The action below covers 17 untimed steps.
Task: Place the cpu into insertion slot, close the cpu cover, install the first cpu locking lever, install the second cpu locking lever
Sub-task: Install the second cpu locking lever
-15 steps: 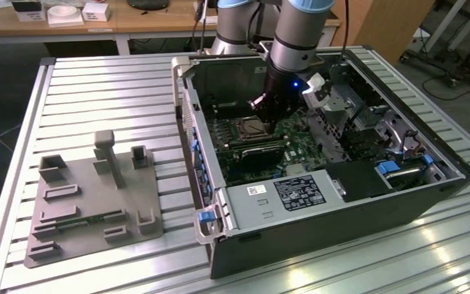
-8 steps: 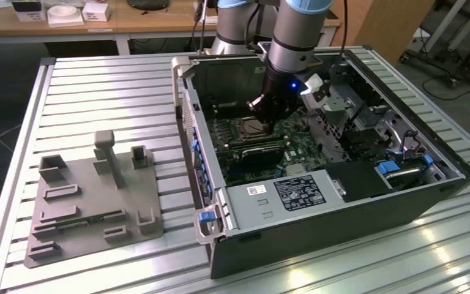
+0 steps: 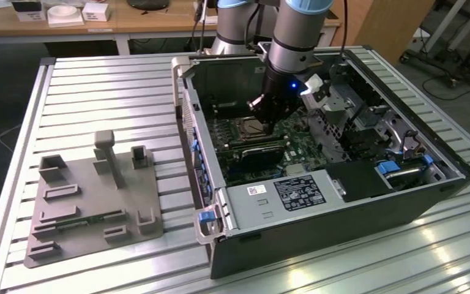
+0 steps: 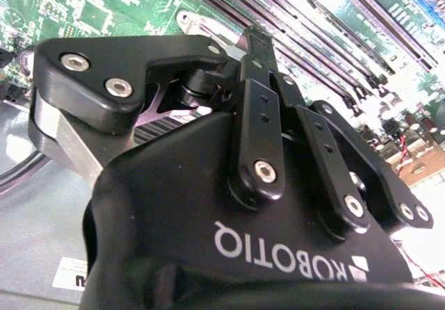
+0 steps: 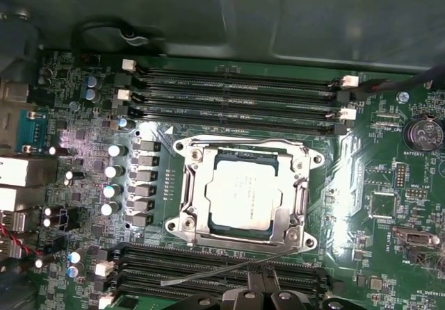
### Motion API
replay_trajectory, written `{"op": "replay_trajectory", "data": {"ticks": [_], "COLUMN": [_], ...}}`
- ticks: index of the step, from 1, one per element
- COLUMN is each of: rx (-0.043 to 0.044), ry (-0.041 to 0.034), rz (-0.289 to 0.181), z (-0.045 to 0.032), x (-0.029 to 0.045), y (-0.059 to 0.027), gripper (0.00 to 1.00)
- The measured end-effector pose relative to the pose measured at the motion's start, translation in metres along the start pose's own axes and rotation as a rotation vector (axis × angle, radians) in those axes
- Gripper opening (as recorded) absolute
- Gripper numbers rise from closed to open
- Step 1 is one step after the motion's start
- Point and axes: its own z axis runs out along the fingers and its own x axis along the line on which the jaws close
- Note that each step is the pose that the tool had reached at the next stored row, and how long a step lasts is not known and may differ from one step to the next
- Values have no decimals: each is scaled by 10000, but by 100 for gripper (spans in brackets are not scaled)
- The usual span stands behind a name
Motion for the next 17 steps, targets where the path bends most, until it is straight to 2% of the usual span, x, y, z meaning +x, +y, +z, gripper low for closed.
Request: {"op": "replay_trajectory", "data": {"ticks": [5, 11, 17], "rx": [-1, -14, -17], "ry": [21, 111, 142], "rz": [0, 2, 5], "z": [0, 0, 0], "x": [0, 2, 17], "y": [0, 0, 9], "gripper": [10, 10, 10]}}
